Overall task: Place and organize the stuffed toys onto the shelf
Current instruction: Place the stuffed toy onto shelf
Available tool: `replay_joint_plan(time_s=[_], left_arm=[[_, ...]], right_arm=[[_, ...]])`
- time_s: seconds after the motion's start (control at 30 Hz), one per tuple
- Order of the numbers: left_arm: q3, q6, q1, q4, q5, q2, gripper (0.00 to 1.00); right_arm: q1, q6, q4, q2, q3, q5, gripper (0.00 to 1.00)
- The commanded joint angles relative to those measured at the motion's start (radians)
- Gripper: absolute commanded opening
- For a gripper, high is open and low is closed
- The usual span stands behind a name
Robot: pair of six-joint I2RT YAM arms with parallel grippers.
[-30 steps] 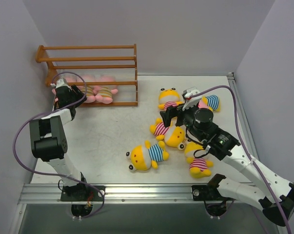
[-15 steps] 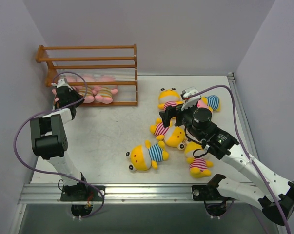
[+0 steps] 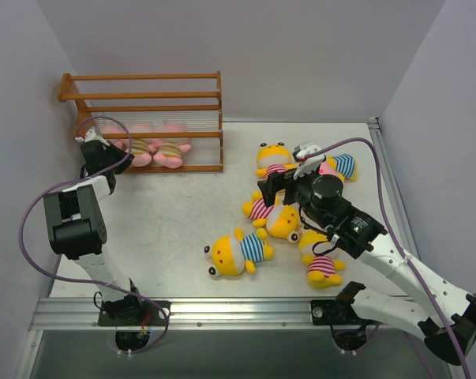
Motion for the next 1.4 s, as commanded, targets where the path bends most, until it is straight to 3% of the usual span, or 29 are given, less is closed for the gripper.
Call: replay_joint_plan(time_s=[0.0, 1.03, 1.17, 1.3, 1.37], left_arm=[[0.049, -0.045, 0.019, 0.039, 0.08, 0.003, 0.03], [-0.042, -0.144, 0.07, 0.03, 0.128, -0.028, 0.03], [-0.031, -0.142, 0.079, 0.019, 0.129, -0.019, 0.23], [-0.04, -0.144, 0.082, 0.019, 0.12, -0.028, 0.39], [-0.043, -0.145, 0.082, 0.022, 0.114, -0.038, 0.41]], right_arm=[[-0.009, -0.008, 0.035, -0.015, 0.018, -0.011, 0.98], [-0.007, -0.002, 0.047, -0.042, 0.001, -0.02, 0.98], [-0.007, -0.002, 0.043, -0.041, 0.002, -0.022, 0.98], [-0.009, -0.002, 0.043, -0.041, 0.004, -0.025, 0.98], [-0.009, -0.002, 0.043, -0.041, 0.007, -0.026, 0.98]])
